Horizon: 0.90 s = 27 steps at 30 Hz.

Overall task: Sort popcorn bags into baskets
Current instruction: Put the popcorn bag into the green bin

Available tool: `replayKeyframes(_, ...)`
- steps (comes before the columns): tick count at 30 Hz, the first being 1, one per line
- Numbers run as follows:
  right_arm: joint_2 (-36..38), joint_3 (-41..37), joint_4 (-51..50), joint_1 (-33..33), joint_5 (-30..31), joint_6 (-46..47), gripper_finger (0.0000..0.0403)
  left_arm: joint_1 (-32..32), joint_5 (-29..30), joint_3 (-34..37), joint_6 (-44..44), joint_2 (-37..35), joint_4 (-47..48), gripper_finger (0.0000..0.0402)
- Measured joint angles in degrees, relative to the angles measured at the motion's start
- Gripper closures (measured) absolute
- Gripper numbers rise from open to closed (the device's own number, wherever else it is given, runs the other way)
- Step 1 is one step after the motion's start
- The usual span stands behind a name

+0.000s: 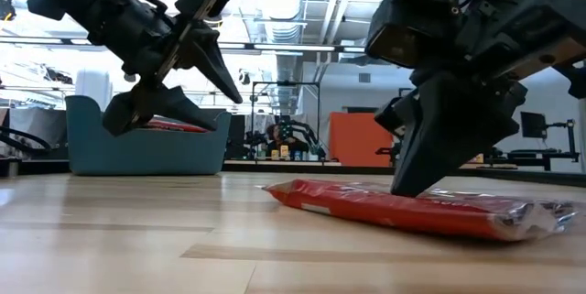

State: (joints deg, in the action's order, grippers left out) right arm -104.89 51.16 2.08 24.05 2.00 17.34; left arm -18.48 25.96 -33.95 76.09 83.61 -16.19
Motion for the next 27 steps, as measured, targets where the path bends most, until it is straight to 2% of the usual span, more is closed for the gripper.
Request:
replayKeyframes(4,-0.3,-0.1,1.1,-1.8,-0.4,-3.7,0.0379,0.2,-2.2,0.0,-0.5,0.0,-0.1,0.0192)
replayKeyframes(8,-0.3,-0.1,1.3,-5.7,-0.8,-9.4,0.0387,0.9,-4.9,0.0,-2.8,0.0,0.3,0.0173)
replayKeyframes(12,-0.3,-0.1,1.3,-9.6,-0.6,-13.6,0.0392,2.2,-5.2,0.0,-3.6,0.0,1.4,0.0170)
replayKeyframes(17,-0.4,-0.1,1.2,-12.6,-0.7,-17.5,0.0375,4.9,-7.4,0.0,-3.9,0.0,5.7,0.0170)
replayKeyframes(22,-0.4,-0.1,1.5,-13.1,-1.8,-20.6,0.0374,8.7,-8.3,0.0,-6.0,0.0,8.3,0.0170)
replayKeyframes(27,-0.4,-0.2,2.4,-12.8,-2.1,-25.3,0.0390,13.0,-12.8,0.0,-8.5,0.0,8.2,0.0170)
